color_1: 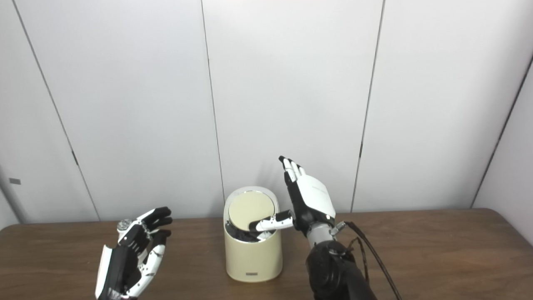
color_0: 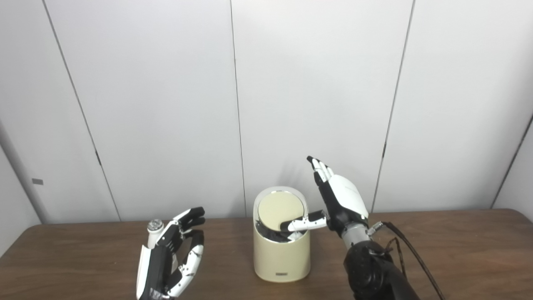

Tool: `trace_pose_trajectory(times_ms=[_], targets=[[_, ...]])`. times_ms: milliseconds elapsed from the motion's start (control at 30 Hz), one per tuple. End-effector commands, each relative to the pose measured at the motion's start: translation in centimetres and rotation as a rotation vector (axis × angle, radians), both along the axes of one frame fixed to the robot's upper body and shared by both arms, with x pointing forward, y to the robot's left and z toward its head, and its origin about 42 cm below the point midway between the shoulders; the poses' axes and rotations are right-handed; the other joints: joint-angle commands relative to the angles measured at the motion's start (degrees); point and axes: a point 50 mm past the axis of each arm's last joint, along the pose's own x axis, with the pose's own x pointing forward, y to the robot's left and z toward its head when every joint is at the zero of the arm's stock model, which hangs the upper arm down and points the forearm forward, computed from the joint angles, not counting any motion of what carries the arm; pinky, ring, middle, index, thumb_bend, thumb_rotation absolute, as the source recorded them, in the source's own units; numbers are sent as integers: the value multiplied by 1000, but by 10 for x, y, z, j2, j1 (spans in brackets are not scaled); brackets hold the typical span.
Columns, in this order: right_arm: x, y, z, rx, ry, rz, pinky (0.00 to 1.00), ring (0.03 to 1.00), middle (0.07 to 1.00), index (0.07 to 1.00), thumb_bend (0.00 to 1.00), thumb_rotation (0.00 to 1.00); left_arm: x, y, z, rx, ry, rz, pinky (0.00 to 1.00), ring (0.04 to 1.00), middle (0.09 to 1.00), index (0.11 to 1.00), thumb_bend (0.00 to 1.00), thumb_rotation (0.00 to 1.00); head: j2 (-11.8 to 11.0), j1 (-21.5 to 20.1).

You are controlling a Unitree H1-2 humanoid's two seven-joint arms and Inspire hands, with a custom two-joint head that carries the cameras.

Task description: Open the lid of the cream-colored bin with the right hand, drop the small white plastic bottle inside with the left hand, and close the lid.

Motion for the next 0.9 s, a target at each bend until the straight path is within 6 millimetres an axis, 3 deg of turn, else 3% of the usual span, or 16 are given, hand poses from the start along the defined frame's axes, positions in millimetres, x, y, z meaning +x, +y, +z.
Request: trace_pose_trajectory(times_ms=[0,867], targets=[[8,2,23,-15,-62,-3,937,1000,1000,993,798,308,2,-1,19,3,-81,-4,662,756,785,773,249,418,1,0],[11,4,20,-27,-16,-1,927,1000,1000,989,836,354,2,-4,20,1,-81,-3,662,750,779,769,244,414,1,1]])
